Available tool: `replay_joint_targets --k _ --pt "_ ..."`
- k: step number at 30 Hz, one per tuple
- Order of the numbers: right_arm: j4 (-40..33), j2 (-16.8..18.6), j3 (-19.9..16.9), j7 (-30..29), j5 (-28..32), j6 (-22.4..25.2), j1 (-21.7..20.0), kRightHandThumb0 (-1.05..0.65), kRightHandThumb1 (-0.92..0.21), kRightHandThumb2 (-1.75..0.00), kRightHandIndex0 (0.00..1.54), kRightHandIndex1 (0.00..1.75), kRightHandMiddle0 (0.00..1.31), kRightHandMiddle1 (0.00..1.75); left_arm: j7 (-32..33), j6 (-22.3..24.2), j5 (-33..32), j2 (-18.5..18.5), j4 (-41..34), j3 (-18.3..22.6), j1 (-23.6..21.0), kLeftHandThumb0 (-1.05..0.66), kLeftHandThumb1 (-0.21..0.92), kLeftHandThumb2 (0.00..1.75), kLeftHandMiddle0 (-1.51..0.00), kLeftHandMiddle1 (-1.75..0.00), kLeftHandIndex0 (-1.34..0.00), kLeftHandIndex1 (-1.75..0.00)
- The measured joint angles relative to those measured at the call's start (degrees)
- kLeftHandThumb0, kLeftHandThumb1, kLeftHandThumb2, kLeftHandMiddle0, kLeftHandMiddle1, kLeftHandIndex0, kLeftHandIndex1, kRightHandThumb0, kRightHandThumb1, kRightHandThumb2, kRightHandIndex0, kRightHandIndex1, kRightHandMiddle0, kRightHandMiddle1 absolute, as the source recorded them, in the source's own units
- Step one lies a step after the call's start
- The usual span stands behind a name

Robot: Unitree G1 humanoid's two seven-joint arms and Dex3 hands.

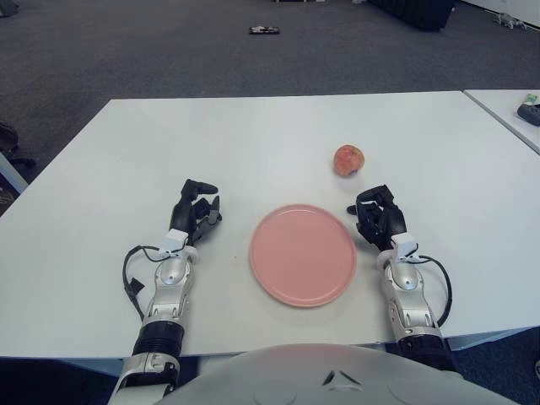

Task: Put the apple into the plate.

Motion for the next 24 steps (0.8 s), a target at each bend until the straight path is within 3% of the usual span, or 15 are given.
replay_joint_targets --k 4,10,15,18,19,24 --pt "0.0 -0.1 0.0 -0.5 -0.7 -0.2 0.0 -0.36 -0.83 -0.65 0.57 1.19 0.25 1.75 0.0 -0.1 0.0 0.0 0.1 0.0 0.0 -0.36 0.80 0.70 -0.76 -1.75 -0.27 -1.75" --pt "-3.9 -2.1 0.1 -1.4 -4.2 0.1 0.7 -0.35 -0.90 -0.56 0.53 1.14 0.20 1.75 -0.2 -0.3 -0.4 0.0 0.2 0.0 -0.2 -0.37 0.80 0.70 -0.77 -1.75 -0.27 -1.75" --pt "-9.5 -6.7 1.2 -1.8 -11.7 0.1 0.4 -0.35 -0.92 -0.53 0.28 0.98 0.18 1.75 -0.3 -0.4 -0.5 0.1 0.6 0.0 -0.3 -0.36 0.80 0.70 -0.79 -1.75 -0.27 -1.75" --pt "-9.7 -9.5 1.7 -1.7 -15.2 0.8 -1.3 -0.51 -0.83 -0.69 0.12 0.85 0.06 1.25 -0.2 -0.4 -0.4 0.1 0.8 0.0 -0.4 -0.36 0.80 0.69 -0.79 -1.75 -0.27 -1.75" --pt "-9.2 -10.7 1.9 -1.3 -16.4 1.4 -2.3 -0.54 -0.81 -0.72 0.09 0.83 0.04 1.15 -0.2 -0.4 -0.3 0.1 0.8 0.0 -0.4 -0.36 0.80 0.69 -0.80 -1.75 -0.27 -1.75" --pt "-4.1 -15.7 2.5 -0.2 -19.6 2.6 -8.9 -0.70 -0.74 -0.68 0.01 0.50 0.01 0.52 0.3 -0.4 0.2 0.1 0.9 -0.1 -0.5 -0.37 0.80 0.70 -0.82 -1.75 -0.27 -1.75"
